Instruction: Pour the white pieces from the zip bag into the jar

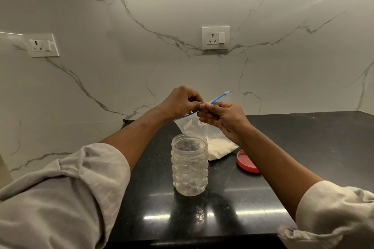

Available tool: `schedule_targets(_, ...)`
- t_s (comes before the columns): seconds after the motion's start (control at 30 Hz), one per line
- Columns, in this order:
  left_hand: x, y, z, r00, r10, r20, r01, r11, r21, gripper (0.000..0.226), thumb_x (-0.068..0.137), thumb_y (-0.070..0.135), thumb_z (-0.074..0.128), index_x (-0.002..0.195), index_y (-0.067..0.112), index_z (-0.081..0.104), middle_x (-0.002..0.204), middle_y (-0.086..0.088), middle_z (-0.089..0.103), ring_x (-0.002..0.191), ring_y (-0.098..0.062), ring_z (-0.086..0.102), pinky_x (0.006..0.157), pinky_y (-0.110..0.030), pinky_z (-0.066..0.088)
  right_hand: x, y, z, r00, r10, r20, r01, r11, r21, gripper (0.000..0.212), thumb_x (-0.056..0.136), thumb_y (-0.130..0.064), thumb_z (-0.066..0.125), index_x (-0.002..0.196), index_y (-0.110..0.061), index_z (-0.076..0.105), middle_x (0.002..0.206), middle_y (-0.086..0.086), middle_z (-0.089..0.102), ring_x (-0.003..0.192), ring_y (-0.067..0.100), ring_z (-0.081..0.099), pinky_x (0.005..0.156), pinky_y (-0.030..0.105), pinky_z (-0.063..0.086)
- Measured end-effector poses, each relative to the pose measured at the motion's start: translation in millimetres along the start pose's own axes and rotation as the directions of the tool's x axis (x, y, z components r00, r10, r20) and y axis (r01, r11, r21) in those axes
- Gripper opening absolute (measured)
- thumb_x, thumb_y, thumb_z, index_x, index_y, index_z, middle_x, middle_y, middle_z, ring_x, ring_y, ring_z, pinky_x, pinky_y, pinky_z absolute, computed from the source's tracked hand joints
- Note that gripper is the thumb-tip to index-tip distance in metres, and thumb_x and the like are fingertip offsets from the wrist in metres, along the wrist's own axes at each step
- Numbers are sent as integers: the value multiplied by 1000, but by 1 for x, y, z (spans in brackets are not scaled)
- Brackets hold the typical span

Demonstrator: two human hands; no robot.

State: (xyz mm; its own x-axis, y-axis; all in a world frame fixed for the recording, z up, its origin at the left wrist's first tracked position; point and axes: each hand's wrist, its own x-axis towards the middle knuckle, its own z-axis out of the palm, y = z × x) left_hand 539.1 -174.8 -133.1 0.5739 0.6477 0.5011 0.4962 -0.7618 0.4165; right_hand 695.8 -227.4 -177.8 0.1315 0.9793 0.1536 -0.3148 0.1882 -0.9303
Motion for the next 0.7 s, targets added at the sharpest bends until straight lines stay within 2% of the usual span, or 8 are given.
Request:
schedule_targets(0.23, 2, -2, 7, 999, -32, 4, 31, 993, 118, 17, 94, 18, 63, 99, 3, 70, 85, -8, 69, 73, -16, 59, 72, -32, 50, -4, 3, 4, 999, -7, -42, 9, 1000, 28, 17, 94, -1, 56, 105, 11, 63, 87, 23, 71, 76, 29, 72, 70, 37, 62)
schedule_targets(0.37, 5, -6, 3, 990, -57, -131, 76, 986, 148, 11, 94, 15, 60, 95, 5, 65, 84, -4, 63, 74, -15, 55, 66, -22, 43, -6, 5, 0, 988, 1, -153, -22, 990, -139, 12, 91, -6, 60, 94, 5, 65, 74, 16, 70, 61, 21, 70, 56, 30, 59)
schedule_targets(0.43, 7, -8, 0, 986, -46, -159, 78, 977, 199, 8, 93, 12, 60, 93, 5, 63, 83, -5, 63, 73, -17, 56, 67, -26, 45, -8, 8, -5, 977, -16, -211, -32, 975, -222, 11, 86, -9, 60, 85, 1, 65, 71, 14, 70, 56, 18, 68, 52, 28, 54)
schedule_targets(0.5, 7, -9, -1, 986, -27, -167, 70, 965, 252, 7, 92, 9, 59, 94, 3, 63, 85, -9, 66, 75, -23, 60, 71, -34, 52, -10, 10, -7, 972, -4, -235, -50, 974, -223, 12, 84, -10, 59, 80, -1, 64, 68, 13, 68, 53, 18, 65, 51, 28, 53)
schedule_targets(0.6, 7, -8, 1, 980, 15, -198, 41, 960, 277, 8, 91, 6, 58, 98, 5, 59, 83, -8, 66, 74, -25, 62, 72, -37, 54, -12, 10, -9, 971, 5, -239, -60, 973, -222, 12, 85, -10, 58, 81, -1, 65, 69, 13, 69, 53, 18, 65, 51, 28, 54)
schedule_targets(0.7, 9, -4, 2, 992, 87, -97, -52, 947, 318, 15, 92, 3, 55, 104, 12, 58, 90, -2, 59, 77, -20, 57, 72, -32, 51, -13, 7, -5, 976, -19, -216, -34, 971, -238, 14, 86, -10, 58, 90, 2, 65, 70, 12, 70, 55, 17, 66, 53, 28, 55)
